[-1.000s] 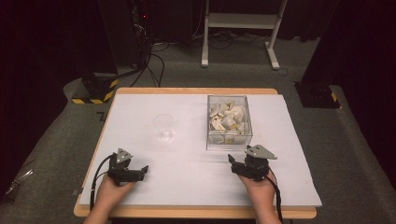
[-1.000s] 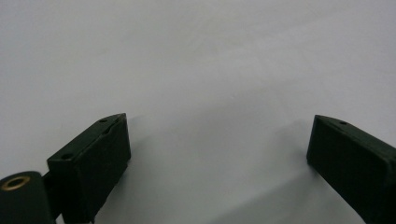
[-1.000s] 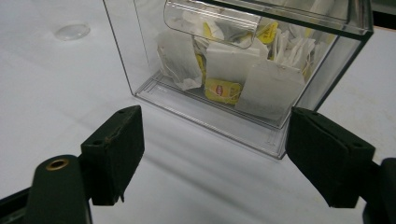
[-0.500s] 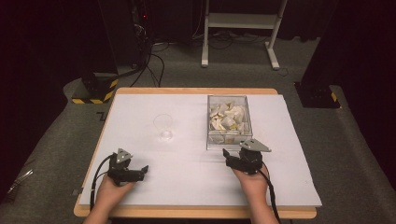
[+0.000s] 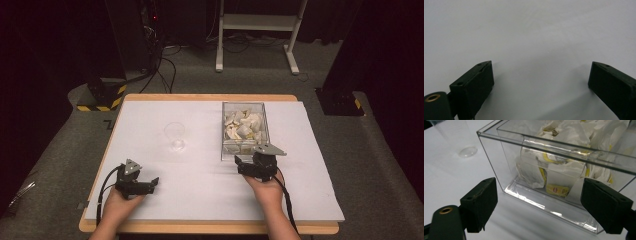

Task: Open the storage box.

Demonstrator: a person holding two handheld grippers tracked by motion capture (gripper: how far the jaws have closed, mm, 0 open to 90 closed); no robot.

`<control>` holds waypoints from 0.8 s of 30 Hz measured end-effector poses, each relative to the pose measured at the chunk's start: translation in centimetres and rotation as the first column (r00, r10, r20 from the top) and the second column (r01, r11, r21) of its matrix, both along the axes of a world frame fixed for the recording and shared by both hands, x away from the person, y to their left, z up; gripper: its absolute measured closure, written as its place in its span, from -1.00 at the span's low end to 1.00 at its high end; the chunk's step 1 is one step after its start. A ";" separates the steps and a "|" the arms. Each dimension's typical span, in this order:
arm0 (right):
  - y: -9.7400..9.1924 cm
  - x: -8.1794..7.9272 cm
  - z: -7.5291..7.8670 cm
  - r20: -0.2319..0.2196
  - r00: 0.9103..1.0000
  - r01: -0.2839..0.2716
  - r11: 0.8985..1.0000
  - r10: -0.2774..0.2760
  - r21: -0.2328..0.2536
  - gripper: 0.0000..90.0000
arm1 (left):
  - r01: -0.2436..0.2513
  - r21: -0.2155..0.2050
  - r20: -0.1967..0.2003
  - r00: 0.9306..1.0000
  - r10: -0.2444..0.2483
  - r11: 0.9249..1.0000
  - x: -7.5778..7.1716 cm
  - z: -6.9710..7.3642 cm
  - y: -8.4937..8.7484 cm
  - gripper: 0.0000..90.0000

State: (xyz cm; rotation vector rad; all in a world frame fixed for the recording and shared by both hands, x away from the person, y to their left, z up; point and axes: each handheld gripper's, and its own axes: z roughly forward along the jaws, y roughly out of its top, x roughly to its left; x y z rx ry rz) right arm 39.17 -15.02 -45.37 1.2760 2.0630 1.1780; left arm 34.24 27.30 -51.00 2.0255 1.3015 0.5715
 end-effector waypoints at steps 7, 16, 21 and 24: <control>-0.1 0.1 0.3 0.052 0.997 0.055 0.998 -0.056 0.013 -0.44 | 0.001 0.001 0.000 1.000 -0.001 1.000 0.0 0.0 0.0 -0.85; -0.6 1.2 0.0 0.014 0.999 0.044 0.996 -0.046 0.083 -0.20 | -0.002 -0.004 0.001 1.000 0.002 1.000 0.0 0.0 0.0 -0.85; -0.6 1.2 0.2 0.035 0.998 0.040 0.997 -0.043 0.063 -0.10 | -0.002 -0.005 0.001 1.000 0.002 1.000 0.0 0.0 0.0 -0.85; -0.3 1.1 0.1 0.047 0.998 0.043 0.998 -0.045 0.043 -0.08 | -0.002 -0.003 0.003 1.000 0.002 1.000 -0.1 0.0 -0.1 -0.84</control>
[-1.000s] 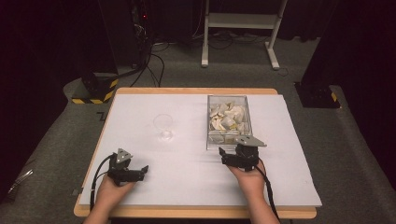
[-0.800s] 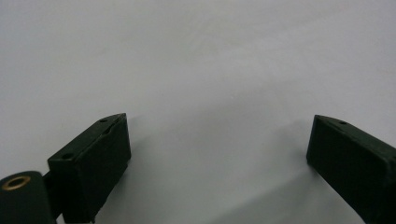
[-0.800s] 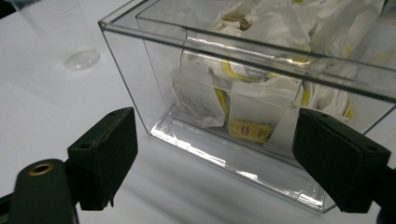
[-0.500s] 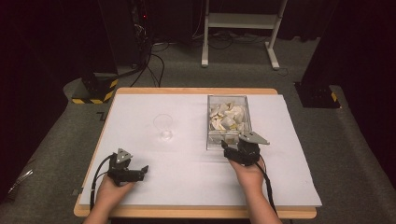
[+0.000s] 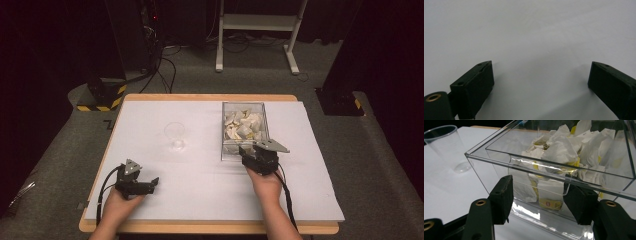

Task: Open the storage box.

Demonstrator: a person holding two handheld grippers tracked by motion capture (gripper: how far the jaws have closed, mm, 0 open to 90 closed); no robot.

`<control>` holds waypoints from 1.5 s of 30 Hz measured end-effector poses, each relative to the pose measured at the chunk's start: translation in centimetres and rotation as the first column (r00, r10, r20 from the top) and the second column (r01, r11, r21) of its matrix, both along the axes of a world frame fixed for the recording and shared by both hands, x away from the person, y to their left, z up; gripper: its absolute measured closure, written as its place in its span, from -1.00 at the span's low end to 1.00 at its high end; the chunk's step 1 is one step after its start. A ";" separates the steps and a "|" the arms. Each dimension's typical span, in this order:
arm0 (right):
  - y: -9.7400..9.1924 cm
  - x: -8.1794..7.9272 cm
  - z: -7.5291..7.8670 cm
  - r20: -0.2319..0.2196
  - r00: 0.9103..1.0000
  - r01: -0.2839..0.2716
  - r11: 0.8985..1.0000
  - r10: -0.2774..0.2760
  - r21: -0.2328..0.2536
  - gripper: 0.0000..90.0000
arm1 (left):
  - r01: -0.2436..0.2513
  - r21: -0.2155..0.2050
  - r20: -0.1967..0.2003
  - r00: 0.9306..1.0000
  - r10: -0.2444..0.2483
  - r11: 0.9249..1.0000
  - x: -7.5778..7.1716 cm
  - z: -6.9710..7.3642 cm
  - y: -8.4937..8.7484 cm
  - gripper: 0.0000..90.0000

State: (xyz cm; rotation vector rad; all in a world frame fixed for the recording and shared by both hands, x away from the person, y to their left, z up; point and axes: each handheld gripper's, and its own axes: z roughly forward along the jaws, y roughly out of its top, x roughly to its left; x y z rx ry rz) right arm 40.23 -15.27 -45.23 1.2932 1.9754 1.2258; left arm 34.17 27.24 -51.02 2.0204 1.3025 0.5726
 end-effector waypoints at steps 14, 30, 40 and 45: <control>-0.5 -1.8 0.0 0.009 1.000 -0.016 1.000 0.016 0.003 0.05 | 0.006 0.006 0.005 1.000 -0.006 1.000 0.0 0.0 0.0 -0.82; -0.9 -5.3 -0.2 0.020 0.999 -0.032 0.999 0.032 -0.007 0.08 | 0.008 0.005 0.006 1.000 -0.008 1.000 -0.1 0.0 0.0 -0.80; -1.2 -7.5 -0.2 0.021 0.999 -0.050 0.999 0.050 -0.001 0.08 | 0.010 0.005 0.005 1.000 -0.010 1.000 -0.1 0.0 0.0 -0.80; -1.2 -8.1 -0.3 0.019 0.998 -0.052 0.999 0.052 -0.003 0.07 | 0.010 0.005 0.005 1.000 -0.010 1.000 -0.1 0.0 0.0 -0.80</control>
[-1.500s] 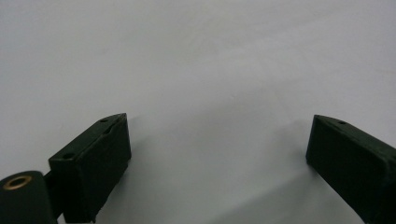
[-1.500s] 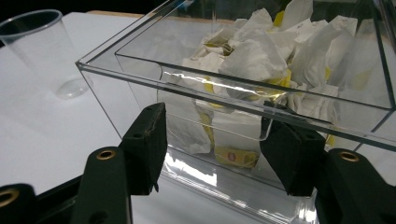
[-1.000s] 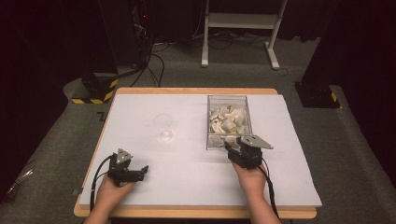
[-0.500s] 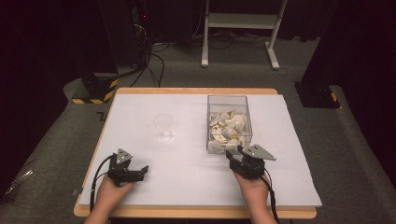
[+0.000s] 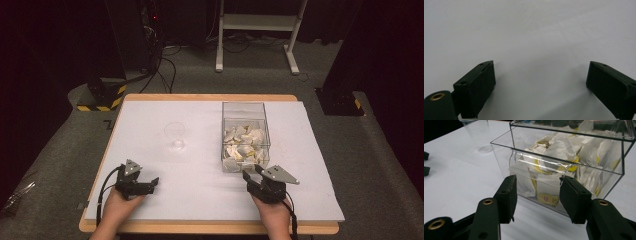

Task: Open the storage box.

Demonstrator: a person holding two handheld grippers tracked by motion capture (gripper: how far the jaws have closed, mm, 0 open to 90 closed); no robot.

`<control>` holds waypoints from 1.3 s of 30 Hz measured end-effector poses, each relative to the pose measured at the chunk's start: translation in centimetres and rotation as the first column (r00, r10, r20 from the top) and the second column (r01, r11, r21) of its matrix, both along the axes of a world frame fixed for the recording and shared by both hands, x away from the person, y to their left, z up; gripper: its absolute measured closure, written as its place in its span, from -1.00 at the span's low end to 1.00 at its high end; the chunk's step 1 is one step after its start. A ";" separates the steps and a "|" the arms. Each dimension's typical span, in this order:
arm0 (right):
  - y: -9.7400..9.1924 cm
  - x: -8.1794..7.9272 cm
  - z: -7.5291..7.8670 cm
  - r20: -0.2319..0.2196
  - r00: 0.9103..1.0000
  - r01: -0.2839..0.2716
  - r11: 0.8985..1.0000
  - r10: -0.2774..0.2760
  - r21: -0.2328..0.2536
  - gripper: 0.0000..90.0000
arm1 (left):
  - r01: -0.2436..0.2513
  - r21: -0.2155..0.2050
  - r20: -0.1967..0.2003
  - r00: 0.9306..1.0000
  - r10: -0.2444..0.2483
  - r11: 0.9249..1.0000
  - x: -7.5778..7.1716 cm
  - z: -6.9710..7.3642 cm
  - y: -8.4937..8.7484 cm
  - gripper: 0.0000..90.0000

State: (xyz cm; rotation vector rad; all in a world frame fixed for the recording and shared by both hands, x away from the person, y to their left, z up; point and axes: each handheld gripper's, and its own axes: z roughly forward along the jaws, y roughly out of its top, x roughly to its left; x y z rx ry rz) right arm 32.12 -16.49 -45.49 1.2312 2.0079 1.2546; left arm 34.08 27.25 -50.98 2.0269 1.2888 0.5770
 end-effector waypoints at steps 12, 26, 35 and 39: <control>-0.9 -0.7 0.7 0.019 1.000 0.012 1.000 -0.012 -0.003 0.08 | -0.001 -0.004 0.004 1.000 0.001 1.000 -0.1 0.0 0.0 -0.78; -3.3 0.8 2.8 0.068 0.993 0.097 0.995 -0.095 -0.018 0.10 | 0.000 -0.010 0.001 1.000 0.000 1.000 -0.1 0.0 0.0 -0.77; -3.8 3.4 3.0 0.061 0.986 0.158 0.987 -0.156 -0.030 0.35 | 0.000 -0.010 0.001 1.000 0.000 1.000 -0.1 0.0 0.0 -0.77; -3.9 4.3 2.8 0.042 0.983 0.179 0.984 -0.178 -0.007 0.56 | 0.003 -0.007 -0.001 1.000 -0.003 1.000 0.0 0.0 0.0 -0.77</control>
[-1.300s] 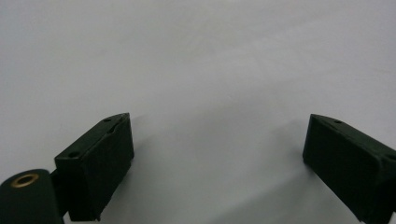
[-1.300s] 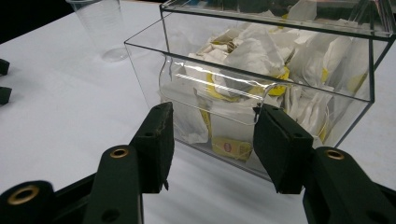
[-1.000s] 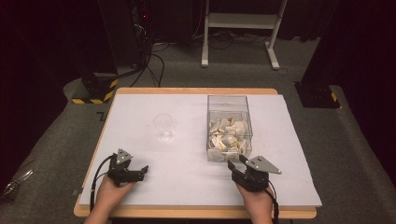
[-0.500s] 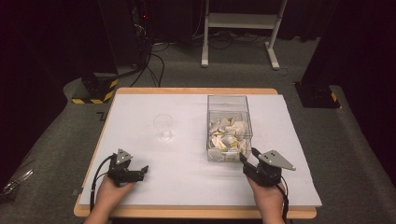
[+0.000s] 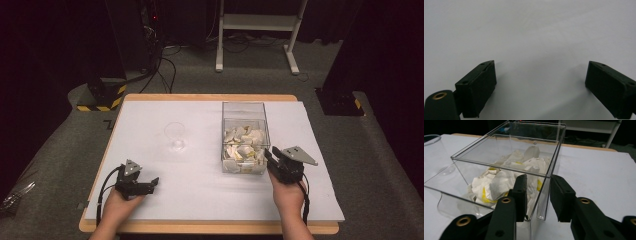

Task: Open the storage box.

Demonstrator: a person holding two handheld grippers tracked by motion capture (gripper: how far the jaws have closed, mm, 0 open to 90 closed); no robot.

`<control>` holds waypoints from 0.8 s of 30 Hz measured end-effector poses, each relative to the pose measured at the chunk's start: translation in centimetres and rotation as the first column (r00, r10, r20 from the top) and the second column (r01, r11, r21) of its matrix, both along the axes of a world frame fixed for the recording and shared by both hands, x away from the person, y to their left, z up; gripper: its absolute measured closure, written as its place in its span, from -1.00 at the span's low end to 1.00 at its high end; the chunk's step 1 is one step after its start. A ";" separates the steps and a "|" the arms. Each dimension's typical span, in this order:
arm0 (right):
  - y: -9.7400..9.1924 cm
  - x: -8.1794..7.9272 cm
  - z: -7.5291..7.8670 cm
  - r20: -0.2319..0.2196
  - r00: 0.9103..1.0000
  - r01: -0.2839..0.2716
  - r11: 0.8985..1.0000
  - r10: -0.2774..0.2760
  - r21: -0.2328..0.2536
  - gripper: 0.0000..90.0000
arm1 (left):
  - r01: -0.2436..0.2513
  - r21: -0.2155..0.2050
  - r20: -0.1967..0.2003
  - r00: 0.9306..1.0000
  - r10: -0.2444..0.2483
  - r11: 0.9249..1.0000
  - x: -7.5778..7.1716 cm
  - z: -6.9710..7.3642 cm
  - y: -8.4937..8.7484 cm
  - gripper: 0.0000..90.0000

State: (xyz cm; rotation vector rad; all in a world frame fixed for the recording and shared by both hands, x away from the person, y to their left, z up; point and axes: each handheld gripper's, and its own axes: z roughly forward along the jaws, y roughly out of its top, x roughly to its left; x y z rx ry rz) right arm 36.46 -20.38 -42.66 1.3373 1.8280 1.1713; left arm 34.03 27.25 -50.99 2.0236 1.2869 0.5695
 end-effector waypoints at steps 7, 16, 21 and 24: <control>0.2 0.7 -1.0 -0.025 1.000 0.012 1.000 -0.012 -0.002 0.71 | 0.003 0.005 -0.002 1.000 -0.003 1.000 0.0 0.0 0.0 -0.77; 0.7 0.8 -1.2 -0.042 0.999 0.012 0.999 -0.013 -0.040 0.69 | 0.001 0.003 -0.001 1.000 -0.001 1.000 0.0 0.0 0.0 -0.77; 0.8 1.0 -1.3 -0.044 0.999 0.018 0.999 -0.020 -0.038 0.64 | 0.001 0.001 0.000 1.000 -0.001 1.000 0.0 0.0 0.0 -0.77; 0.9 1.1 -1.3 -0.054 0.998 0.029 0.999 -0.031 -0.037 0.56 | -0.001 -0.001 0.002 1.000 0.001 1.000 0.0 0.0 0.0 -0.77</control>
